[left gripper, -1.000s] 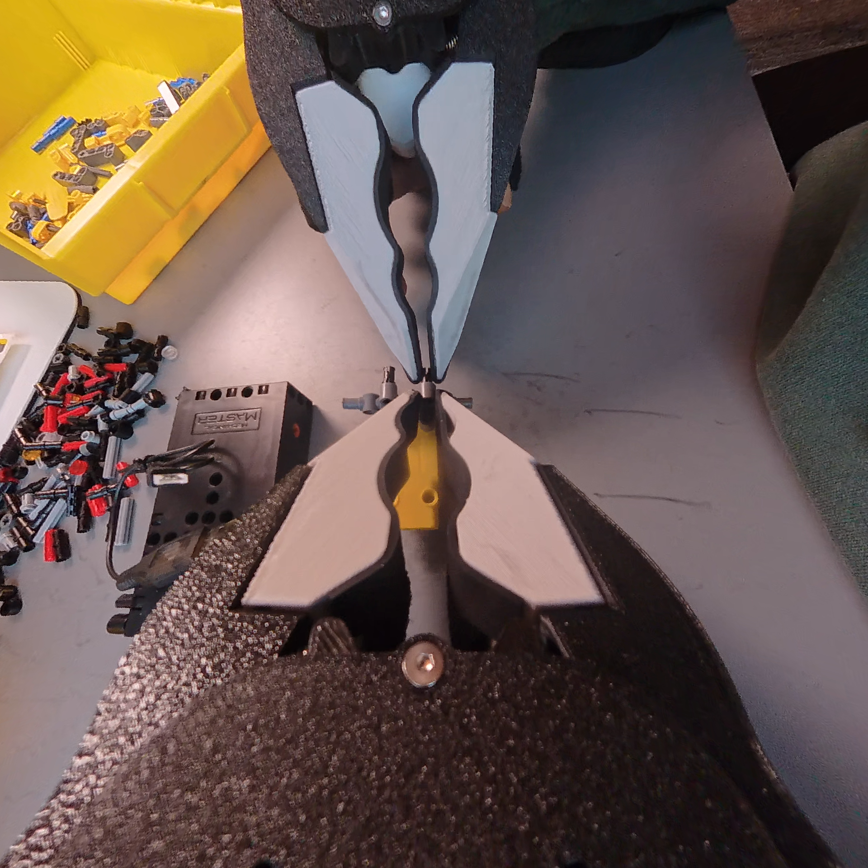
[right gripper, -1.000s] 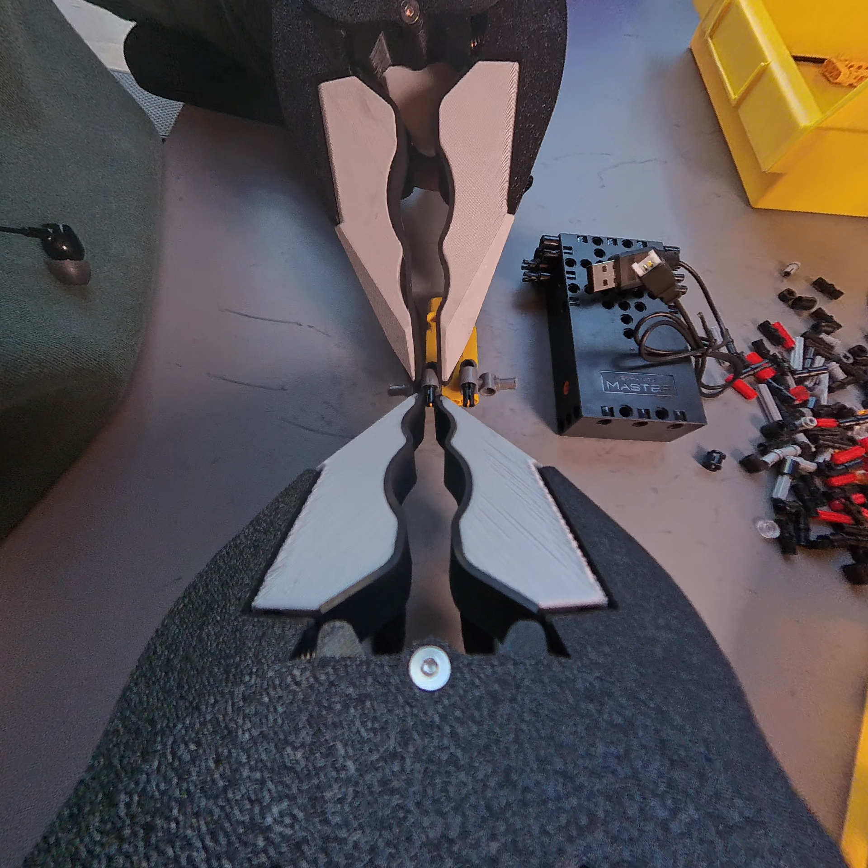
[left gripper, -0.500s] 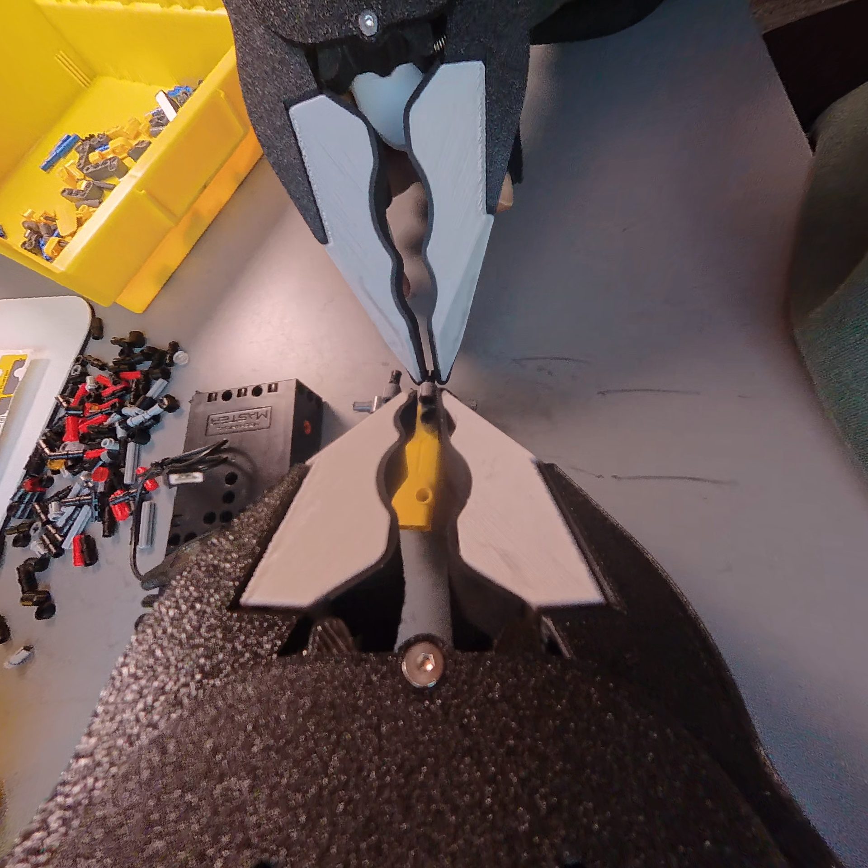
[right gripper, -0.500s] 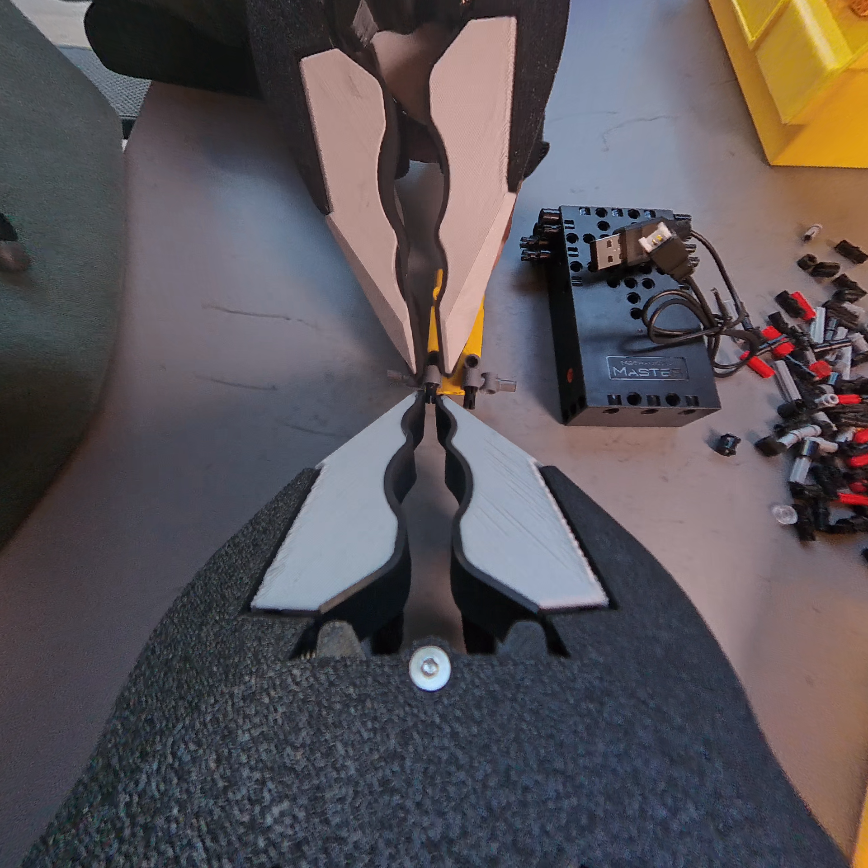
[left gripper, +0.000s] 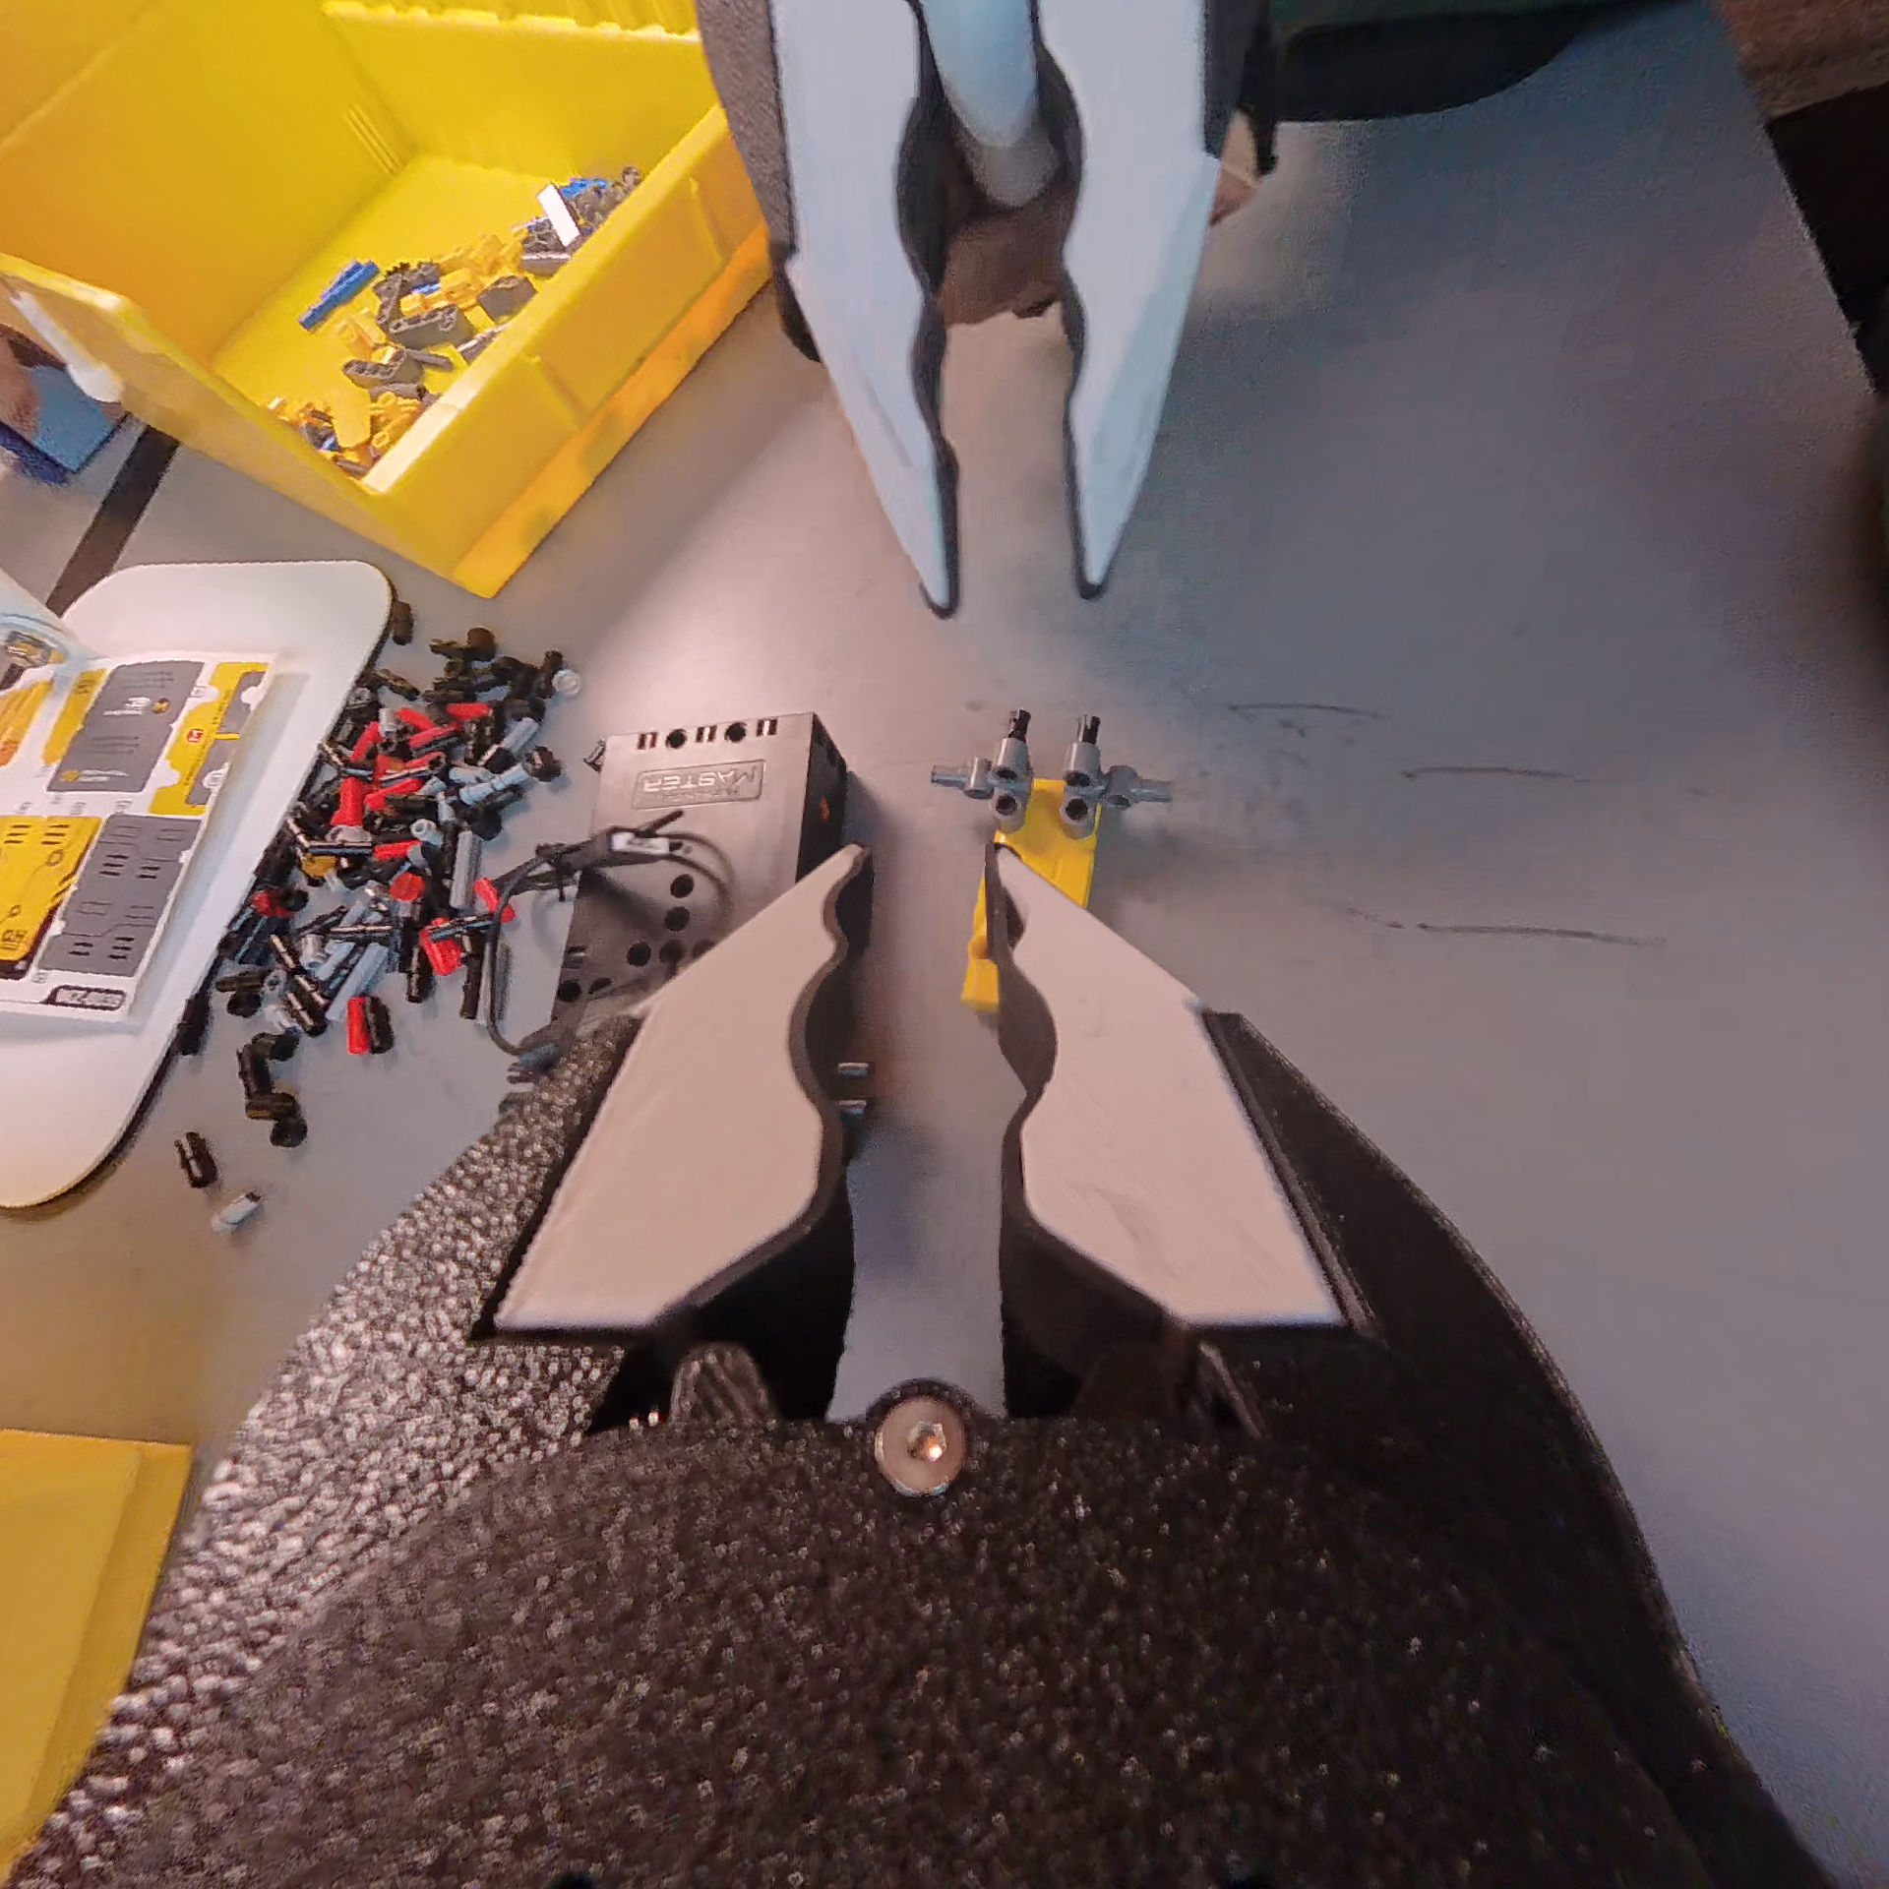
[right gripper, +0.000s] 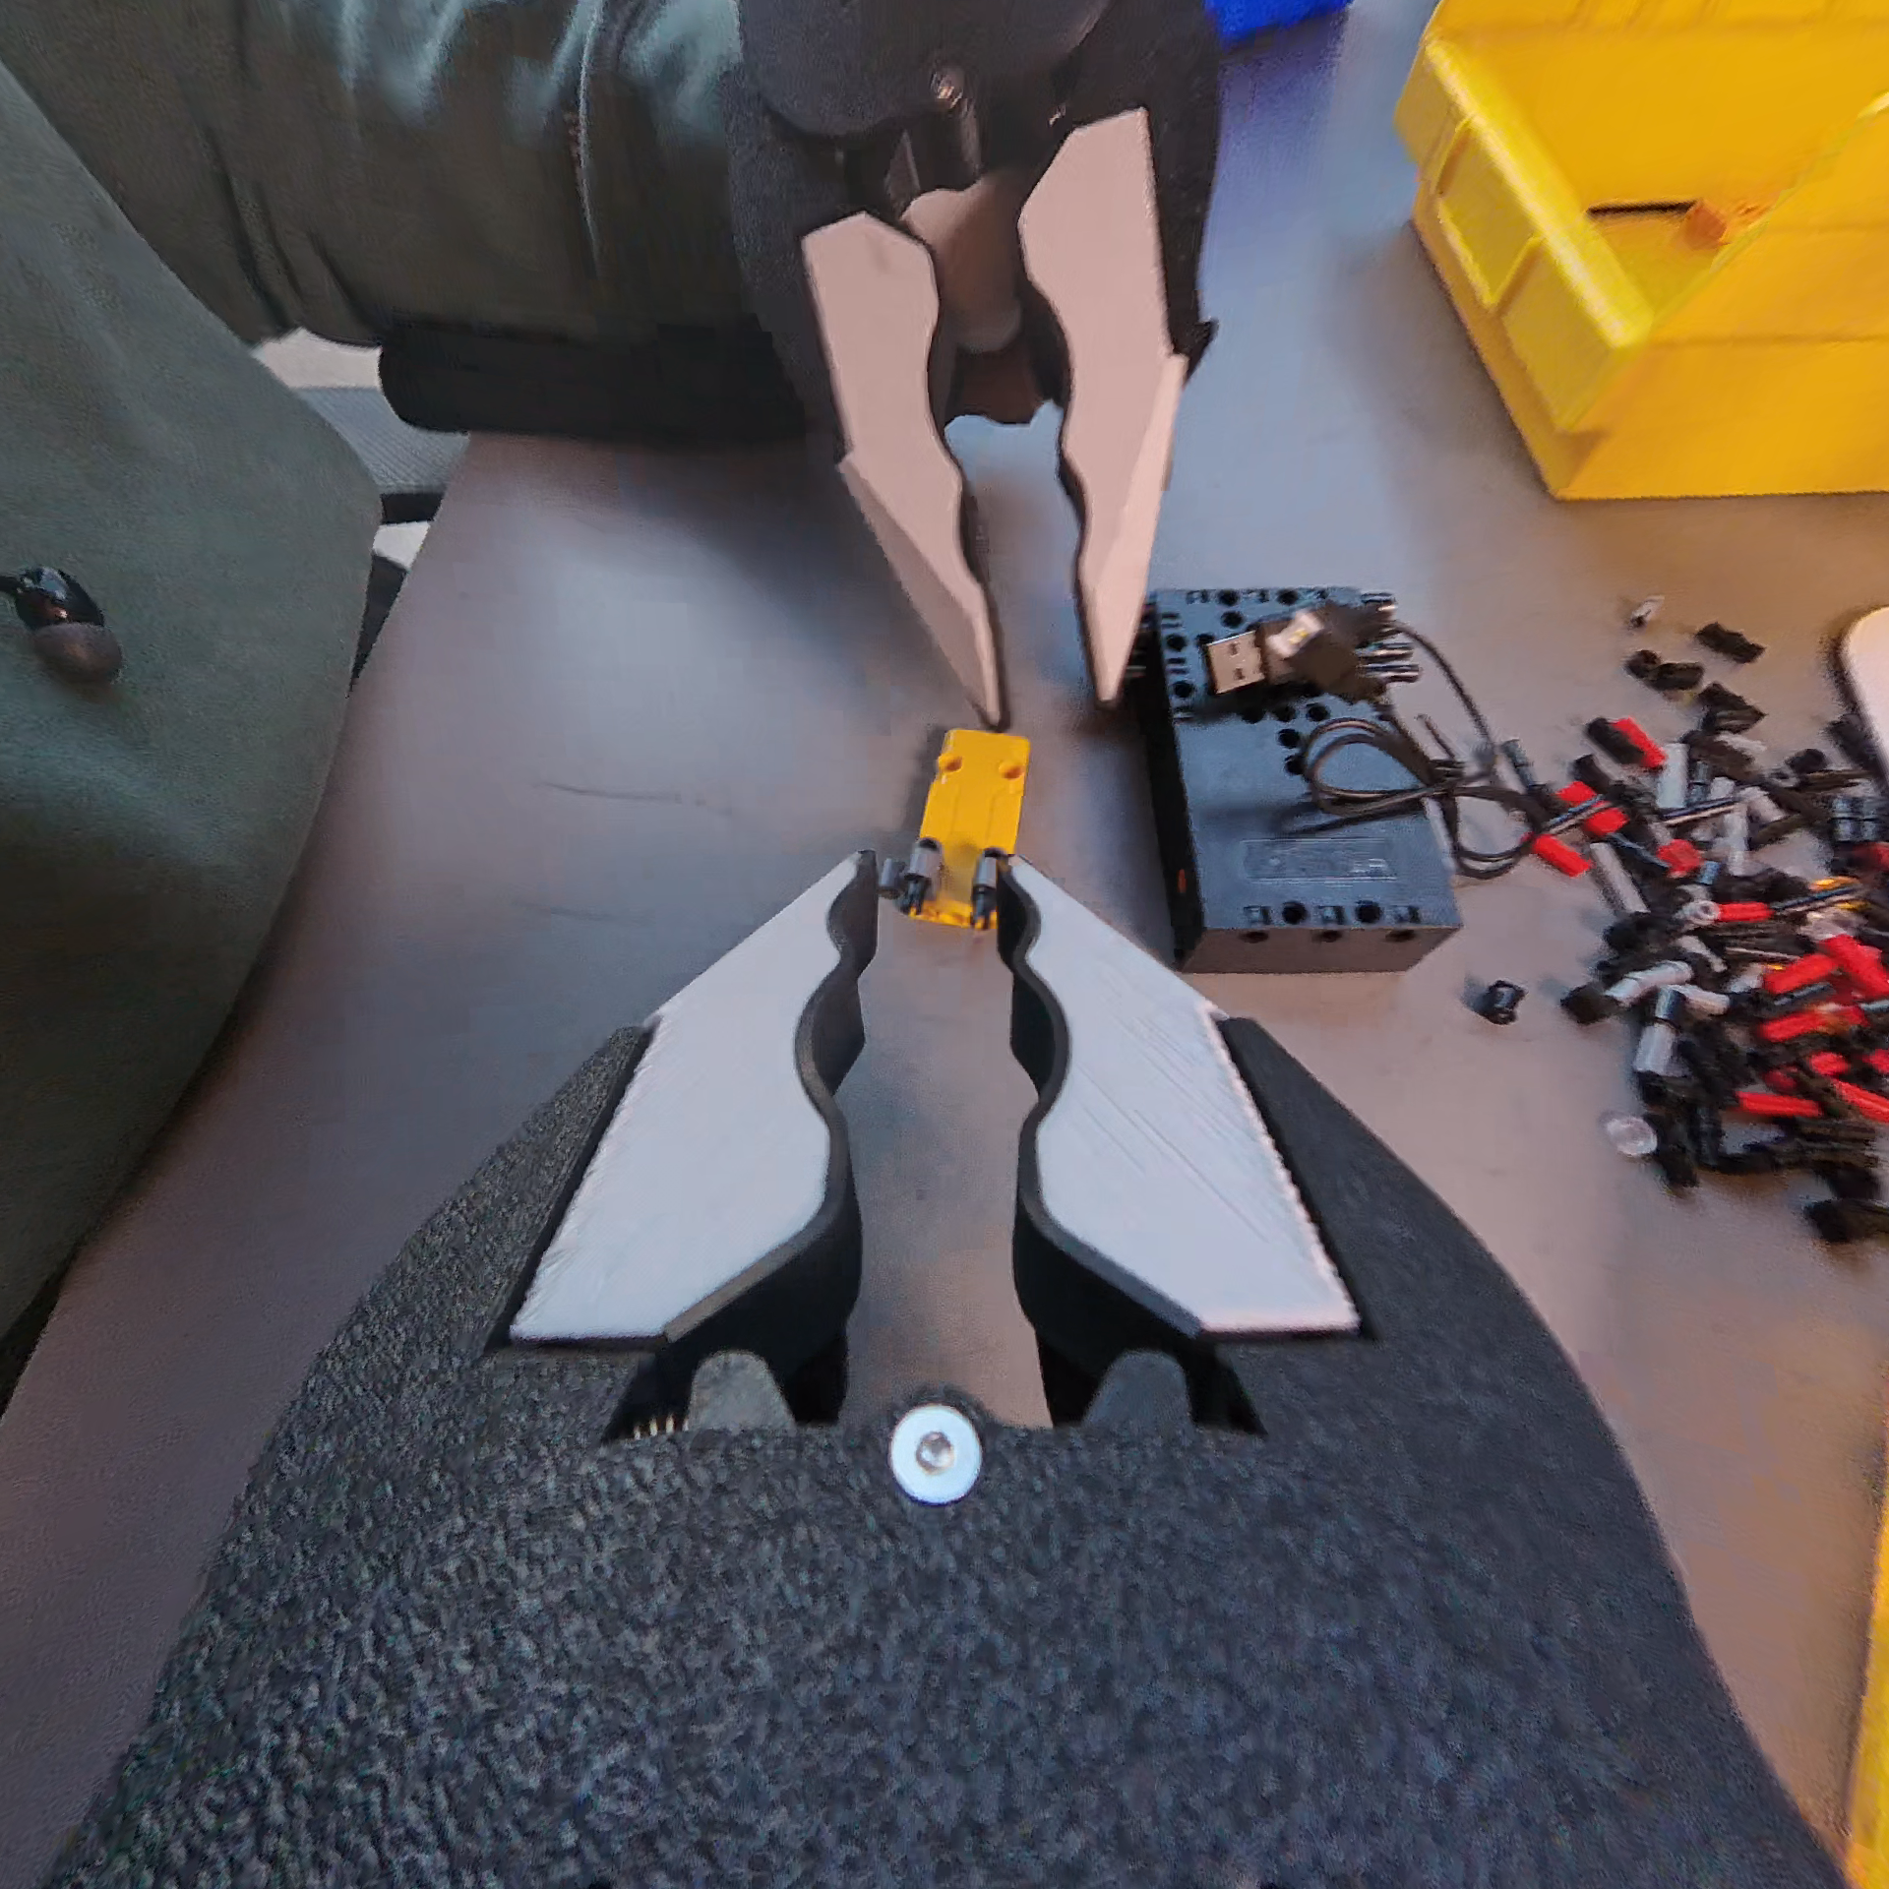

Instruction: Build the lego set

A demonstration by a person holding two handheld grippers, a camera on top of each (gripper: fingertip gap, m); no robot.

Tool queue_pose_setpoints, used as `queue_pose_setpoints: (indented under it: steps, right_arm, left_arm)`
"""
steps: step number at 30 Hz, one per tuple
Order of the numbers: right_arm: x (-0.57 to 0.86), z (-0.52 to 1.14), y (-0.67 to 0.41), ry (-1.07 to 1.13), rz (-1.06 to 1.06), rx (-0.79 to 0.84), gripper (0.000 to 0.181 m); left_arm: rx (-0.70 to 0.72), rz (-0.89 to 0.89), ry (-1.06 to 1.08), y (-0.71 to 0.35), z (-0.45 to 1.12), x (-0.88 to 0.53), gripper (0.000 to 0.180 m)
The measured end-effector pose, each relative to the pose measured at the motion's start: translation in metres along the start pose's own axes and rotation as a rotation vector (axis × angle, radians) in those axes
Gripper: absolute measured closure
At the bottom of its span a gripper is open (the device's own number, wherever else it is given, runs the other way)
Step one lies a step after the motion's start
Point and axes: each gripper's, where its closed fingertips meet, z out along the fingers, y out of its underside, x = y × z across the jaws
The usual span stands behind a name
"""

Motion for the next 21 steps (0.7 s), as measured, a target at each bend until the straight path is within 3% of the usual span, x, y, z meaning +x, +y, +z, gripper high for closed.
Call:
queue_pose_setpoints:
  steps: [4,7,14,21]
  right_arm:
    - [0.030,-0.006,0.006,0.128,-0.021,-0.031,0.153]
    - [0.022,0.010,0.019,0.101,-0.048,-0.102,0.147]
    - [0.004,0.019,0.023,0.045,-0.103,-0.149,0.172]
    - [0.002,0.008,0.013,0.027,-0.096,-0.073,0.167]
  left_arm:
    - [-0.047,-0.010,0.078,0.010,0.001,0.012,0.146]
    - [-0.105,0.028,0.081,0.020,0.012,0.018,0.149]
    - [-0.142,0.041,-0.013,0.027,0.016,0.003,0.159]
    - [-0.057,-0.020,-0.006,0.017,0.003,-0.004,0.159]
